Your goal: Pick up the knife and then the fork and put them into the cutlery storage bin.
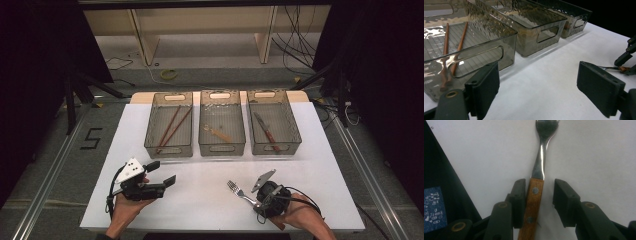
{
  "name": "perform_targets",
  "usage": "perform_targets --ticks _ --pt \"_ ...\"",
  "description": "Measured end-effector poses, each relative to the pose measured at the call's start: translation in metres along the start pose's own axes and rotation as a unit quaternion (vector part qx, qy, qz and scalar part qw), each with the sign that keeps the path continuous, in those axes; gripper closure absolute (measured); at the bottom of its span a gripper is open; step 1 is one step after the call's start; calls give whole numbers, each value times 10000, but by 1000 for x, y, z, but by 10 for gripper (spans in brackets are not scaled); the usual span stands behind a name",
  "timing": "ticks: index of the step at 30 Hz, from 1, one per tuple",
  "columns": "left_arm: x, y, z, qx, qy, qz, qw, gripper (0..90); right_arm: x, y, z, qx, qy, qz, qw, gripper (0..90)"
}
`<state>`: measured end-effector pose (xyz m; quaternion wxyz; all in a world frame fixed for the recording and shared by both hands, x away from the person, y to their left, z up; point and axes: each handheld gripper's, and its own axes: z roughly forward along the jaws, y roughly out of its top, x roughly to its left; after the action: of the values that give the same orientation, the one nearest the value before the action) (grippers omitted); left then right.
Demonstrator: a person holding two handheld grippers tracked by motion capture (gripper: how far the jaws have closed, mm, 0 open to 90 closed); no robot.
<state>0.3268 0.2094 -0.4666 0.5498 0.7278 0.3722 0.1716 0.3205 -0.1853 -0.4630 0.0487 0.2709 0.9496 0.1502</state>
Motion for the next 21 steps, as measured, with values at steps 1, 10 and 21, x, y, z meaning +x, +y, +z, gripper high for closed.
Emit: perform_targets --ticks 1,10,21 --pt "0 0 0 6 -1 5 10000 178 0 0 0 17 0 26 10000 651" --pt "0 0 0 9 -6 10 10000 179 -6 1 0 80 61 -47 9999 758" --pt "0 0 1 9 -6 10 10000 179 -8 0 -1 44 114 -11 9999 780"
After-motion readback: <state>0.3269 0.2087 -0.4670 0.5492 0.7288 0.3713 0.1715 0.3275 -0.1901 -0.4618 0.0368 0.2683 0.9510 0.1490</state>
